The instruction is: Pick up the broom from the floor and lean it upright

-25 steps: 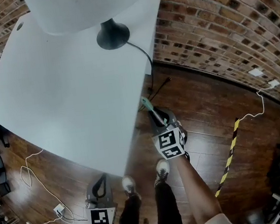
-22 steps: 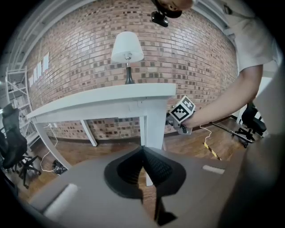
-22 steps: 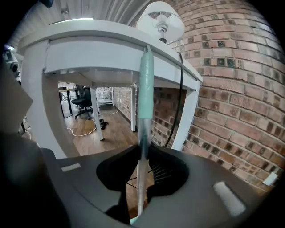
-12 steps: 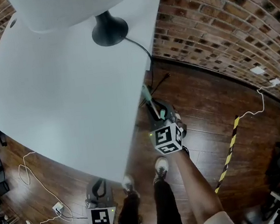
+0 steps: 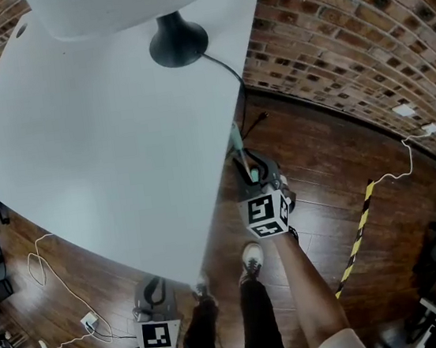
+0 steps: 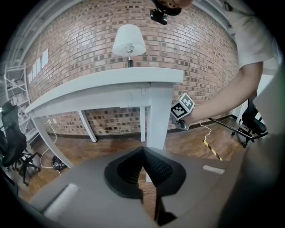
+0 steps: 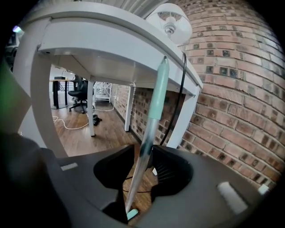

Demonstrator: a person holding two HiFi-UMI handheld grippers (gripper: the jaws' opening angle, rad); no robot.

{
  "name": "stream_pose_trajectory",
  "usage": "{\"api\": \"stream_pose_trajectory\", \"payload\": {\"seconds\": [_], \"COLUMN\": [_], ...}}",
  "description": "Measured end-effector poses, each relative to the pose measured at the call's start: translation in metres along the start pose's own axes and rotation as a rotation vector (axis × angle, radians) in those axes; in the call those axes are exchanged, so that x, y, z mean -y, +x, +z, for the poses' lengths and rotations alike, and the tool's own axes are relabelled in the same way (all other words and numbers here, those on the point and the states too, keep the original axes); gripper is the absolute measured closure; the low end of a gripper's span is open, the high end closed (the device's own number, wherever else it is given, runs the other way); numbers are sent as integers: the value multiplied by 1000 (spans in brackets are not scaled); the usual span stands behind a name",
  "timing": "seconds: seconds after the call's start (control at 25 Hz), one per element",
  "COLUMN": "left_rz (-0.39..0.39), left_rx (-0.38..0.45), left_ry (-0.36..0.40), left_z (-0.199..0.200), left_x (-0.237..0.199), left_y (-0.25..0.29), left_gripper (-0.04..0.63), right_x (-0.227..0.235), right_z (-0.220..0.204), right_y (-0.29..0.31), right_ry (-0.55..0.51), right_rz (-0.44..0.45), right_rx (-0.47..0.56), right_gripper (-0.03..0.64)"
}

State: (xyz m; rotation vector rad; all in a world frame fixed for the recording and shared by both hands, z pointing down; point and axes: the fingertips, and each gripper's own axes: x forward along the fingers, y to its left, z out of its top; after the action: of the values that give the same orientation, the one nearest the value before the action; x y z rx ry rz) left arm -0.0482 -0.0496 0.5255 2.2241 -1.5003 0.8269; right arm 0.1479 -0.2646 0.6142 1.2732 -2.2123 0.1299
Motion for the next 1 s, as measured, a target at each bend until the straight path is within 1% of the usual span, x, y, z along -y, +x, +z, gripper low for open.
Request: {"api": "stream_pose_trajectory", "payload": {"seconds": [0.16,0.48,0.64,0.76,0.8,0.84,0.88,0.92,1.0], "left_rz": [-4,0,-1,-1,-2,-2,-1,2,12], "left_rx": [-11,-7,1,2,1,0,0,0,3], "left_ry": [25,-25,-13,-2,2,-4,-8,-1,21], "left_z": [-9,-4,-3,-5,-6,-6,-5,-5,-3], "left_x": [-2,1,1,1,2,2,3,3,1], "left_y": [-1,-2,-1,-2,-2,-3,-3,-4,-5], "left_gripper": [600,600,600,600,600,600,600,600,600], "right_x": [2,-2,-8,-4,-3,-1,1,3,6], "right_z": [-3,-6,-15,-18,-18,-19,-19,-19,-15], "right_y": [1,-7,-11,-15,-18,-22,-28,-34,-48], "right_ry": [9,24,36,51,57,62,67,76,104], "right_rz": [-4,-9,6,-14,-24,-36,-50,-62,-74], "right_rx": [-6,-3,-12,-14,-15,-16,-15,-11,5], "right_gripper": [469,469,472,477,487,513,550,603,606]}}
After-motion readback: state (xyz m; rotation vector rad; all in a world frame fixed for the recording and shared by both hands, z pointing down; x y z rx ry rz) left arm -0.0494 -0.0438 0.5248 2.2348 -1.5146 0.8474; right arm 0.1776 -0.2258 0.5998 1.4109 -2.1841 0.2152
